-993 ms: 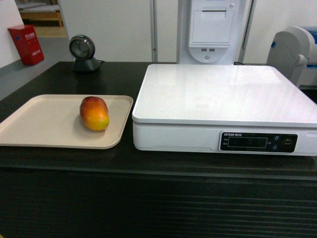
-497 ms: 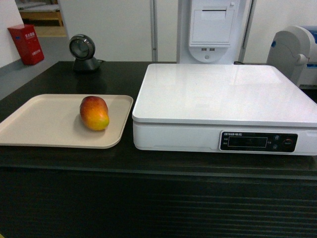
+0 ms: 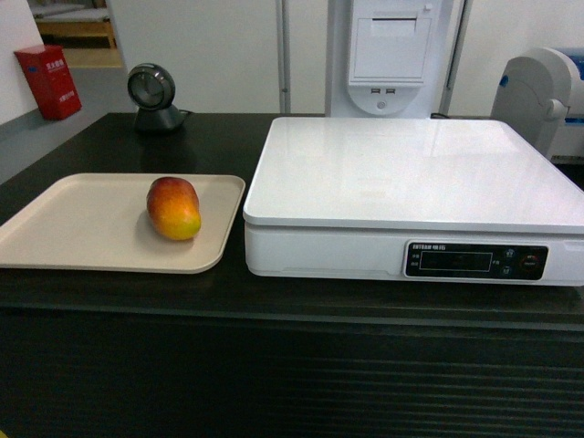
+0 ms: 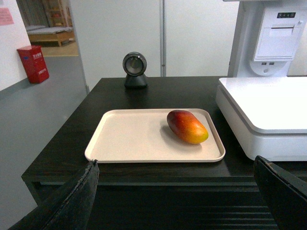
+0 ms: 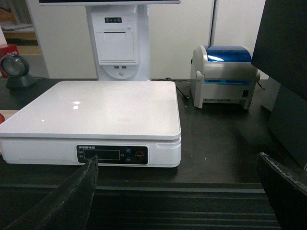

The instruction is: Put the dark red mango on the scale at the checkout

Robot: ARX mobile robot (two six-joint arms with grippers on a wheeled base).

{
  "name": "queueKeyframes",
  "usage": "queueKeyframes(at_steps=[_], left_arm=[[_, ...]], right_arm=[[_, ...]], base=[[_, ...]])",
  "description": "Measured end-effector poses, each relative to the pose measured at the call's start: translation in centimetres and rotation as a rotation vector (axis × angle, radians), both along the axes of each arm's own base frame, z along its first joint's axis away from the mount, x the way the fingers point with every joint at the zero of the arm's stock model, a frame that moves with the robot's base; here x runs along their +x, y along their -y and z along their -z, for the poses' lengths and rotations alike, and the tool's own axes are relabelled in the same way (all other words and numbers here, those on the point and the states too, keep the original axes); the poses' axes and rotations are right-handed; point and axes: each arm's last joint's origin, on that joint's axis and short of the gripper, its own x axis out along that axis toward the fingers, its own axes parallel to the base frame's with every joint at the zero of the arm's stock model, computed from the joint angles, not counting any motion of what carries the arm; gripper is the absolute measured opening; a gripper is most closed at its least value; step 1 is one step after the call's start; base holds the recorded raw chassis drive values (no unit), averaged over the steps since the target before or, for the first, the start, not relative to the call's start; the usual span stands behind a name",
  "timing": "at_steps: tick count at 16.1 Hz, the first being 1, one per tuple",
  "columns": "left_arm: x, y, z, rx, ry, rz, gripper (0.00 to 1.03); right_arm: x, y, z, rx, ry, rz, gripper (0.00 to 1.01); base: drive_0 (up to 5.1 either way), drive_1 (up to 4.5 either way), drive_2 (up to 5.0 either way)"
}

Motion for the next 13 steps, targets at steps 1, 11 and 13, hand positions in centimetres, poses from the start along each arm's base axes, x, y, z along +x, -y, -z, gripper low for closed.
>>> queueKeyframes(at_steps=[1,11,13], left_arm=[[0.0,0.0,0.0,0.0,0.0,0.0,0.98],[0.2,0.3,0.3,0.039,-0.142,-0.033,0.98],[1.1,1.8,-1.0,0.088,-0.151,0.023,0.98]], right_arm=[[0.0,0.0,0.0,0.0,0.0,0.0,0.98],[0.0,0.0,0.0,0.0,0.0,0.0,0.98],[0.0,0.0,0.0,0.0,0.0,0.0,0.98]], base=[[0.0,0.0,0.0],[0.0,0.0,0.0],[0.0,0.0,0.0]])
